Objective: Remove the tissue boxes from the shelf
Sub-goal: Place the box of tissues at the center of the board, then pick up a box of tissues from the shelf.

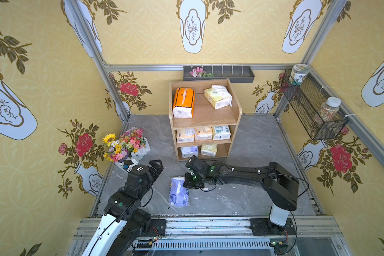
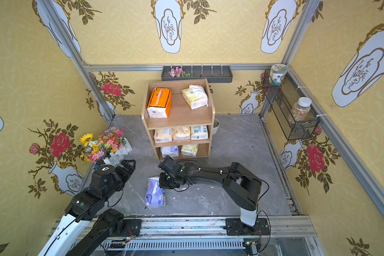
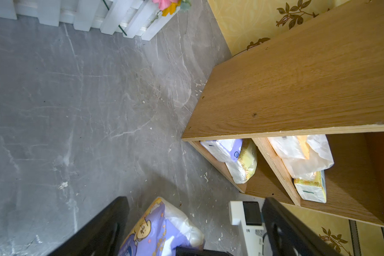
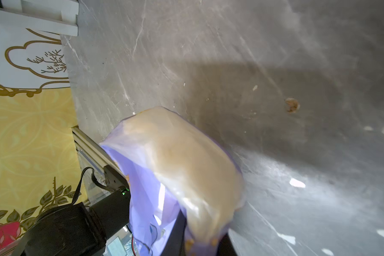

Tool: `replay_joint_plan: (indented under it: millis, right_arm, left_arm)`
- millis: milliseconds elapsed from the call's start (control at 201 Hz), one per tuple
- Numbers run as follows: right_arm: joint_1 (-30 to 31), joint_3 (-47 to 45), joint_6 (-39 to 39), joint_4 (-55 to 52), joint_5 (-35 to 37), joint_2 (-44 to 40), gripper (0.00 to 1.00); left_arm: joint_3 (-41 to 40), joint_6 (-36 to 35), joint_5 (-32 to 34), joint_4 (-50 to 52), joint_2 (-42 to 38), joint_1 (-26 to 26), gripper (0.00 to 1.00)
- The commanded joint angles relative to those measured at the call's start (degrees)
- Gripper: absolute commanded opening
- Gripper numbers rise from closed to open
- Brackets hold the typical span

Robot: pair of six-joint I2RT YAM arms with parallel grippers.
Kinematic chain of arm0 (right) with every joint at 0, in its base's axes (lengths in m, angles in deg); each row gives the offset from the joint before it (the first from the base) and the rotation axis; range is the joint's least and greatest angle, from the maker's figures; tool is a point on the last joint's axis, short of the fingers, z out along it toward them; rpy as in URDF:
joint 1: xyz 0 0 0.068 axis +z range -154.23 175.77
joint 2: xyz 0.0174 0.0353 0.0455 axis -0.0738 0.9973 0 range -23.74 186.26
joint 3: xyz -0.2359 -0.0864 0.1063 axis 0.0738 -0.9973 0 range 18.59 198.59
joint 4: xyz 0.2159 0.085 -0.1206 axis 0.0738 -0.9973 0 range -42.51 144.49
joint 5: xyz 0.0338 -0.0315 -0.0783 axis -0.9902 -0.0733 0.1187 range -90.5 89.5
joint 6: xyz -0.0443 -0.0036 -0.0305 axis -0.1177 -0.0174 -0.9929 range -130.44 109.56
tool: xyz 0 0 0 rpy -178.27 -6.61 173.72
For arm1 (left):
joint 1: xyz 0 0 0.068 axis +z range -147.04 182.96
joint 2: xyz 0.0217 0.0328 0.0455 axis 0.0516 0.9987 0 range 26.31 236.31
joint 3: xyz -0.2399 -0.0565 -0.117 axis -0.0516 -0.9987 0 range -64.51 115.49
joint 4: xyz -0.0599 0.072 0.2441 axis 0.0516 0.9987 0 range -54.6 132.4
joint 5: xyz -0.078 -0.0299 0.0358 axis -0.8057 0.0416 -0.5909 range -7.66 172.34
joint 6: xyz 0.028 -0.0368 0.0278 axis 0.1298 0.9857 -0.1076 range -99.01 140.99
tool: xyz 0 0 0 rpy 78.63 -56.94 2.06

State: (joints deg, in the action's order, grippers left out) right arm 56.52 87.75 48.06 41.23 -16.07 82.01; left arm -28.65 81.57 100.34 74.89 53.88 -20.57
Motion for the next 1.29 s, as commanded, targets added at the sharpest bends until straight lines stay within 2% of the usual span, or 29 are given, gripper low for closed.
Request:
replay_joint_plan:
  millis: [0, 164, 314, 518, 647, 792, 981, 1116, 1285]
  right_arm:
    - [0.0, 1.1, 0.1, 4.3, -1.4, 1.7, 0.05]
    - [-0.9, 1.5, -0.8, 4.0, -3.3, 4.8, 0.1]
    - [-1.4, 3.8, -4.0, -1.5, -3.0, 6.4, 0.16]
    - [-1.4, 5.3, -6.6, -5.6, -1.9, 4.7, 0.5]
    - [-1.4, 4.3, -7.5, -7.4, -1.4, 0.8, 0.61]
    - [-1.9, 4.6, -8.4, -12.6, 1.3, -6.5, 0.62]
    - [-2.2, 13.3, -11.0, -24.6, 6.2, -13.8, 0.63]
    - [-2.3, 20.1, -12.1, -28.7, 8.3, -16.1, 0.62]
    - [-3.1, 30.5, -16.1, -27.9, 8.9, -15.5, 0.63]
  left_arm:
    - [-0.5, 1.5, -0.3, 0.5, -1.0, 0.1, 1.0]
    - [-0.5, 1.2, -2.7, -1.6, -1.9, 0.1, 1.0]
    - [-1.4, 1.3, -2.9, -0.9, -2.3, 0.2, 1.0]
    - [-1.9, 2.2, -2.8, -0.7, -3.6, 0.2, 1.0]
    - [-2.0, 1.8, -3.1, -1.6, -2.9, 0.1, 1.0]
    - [-2.7, 0.8, -4.5, -5.6, -2.9, 0.1, 1.0]
    - [-3.5, 1.2, -4.2, -9.1, -3.1, 0.1, 1.0]
    - [-4.3, 1.6, -4.2, -10.4, -2.6, 0.1, 1.0]
    - [-5.4, 2.7, -5.0, -13.0, -1.7, 0.1, 1.0]
